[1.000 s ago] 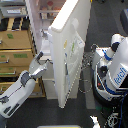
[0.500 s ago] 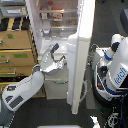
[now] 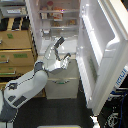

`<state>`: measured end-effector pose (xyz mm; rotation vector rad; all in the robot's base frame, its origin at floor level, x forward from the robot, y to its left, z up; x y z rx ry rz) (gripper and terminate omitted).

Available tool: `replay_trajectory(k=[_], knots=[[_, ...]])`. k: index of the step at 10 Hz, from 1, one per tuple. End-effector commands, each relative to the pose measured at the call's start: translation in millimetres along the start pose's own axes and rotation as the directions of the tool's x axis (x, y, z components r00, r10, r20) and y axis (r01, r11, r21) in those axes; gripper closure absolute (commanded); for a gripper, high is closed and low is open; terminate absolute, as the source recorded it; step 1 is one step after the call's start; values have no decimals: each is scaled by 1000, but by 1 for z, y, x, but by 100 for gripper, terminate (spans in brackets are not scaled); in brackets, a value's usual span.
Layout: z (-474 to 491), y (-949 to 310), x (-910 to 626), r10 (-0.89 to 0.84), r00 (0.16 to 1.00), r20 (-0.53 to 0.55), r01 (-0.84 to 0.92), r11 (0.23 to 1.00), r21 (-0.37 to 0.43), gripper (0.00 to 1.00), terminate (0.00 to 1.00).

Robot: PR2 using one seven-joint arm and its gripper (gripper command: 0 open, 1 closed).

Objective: Opening the fridge

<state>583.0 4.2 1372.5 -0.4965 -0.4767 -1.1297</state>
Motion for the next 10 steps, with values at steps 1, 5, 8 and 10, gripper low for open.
replay_trajectory(k=[1,5,8,10], knots=[[-70,-91,40,126,985,-116,-128,992,-10,0,0],[-39,36,-230,419,905,-74,-411,906,100,0,0],[-60,81,-356,587,806,-75,-579,808,110,0,0],[-77,102,-411,681,729,-67,-676,732,87,0,0]])
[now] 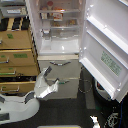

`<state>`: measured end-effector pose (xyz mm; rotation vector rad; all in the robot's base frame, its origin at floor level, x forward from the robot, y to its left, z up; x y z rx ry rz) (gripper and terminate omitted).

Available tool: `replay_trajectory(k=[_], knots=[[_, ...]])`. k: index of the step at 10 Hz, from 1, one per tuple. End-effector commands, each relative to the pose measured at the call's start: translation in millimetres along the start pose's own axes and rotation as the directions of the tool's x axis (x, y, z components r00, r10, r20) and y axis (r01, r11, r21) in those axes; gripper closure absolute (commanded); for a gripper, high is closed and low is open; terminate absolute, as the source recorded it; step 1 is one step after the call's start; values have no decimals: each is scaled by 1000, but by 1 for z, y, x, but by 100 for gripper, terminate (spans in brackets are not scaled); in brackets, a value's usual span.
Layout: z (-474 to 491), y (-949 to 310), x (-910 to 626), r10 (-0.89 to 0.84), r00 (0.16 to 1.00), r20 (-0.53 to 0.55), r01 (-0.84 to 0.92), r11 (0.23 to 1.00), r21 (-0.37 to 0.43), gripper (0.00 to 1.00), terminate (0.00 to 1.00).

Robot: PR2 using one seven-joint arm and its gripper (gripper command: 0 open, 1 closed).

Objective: Opening the fridge

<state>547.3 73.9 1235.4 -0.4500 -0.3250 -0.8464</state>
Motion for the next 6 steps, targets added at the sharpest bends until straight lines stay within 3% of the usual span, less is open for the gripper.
replay_trajectory(k=[1,2,5,6], knots=[[-59,186,-248,482,876,2,-482,876,2,0,0],[-67,188,-263,493,870,15,-493,868,59,0,0],[-119,189,-281,527,850,5,-526,847,82,0,0],[-153,189,-268,545,838,-2,-540,831,134,0,100]])
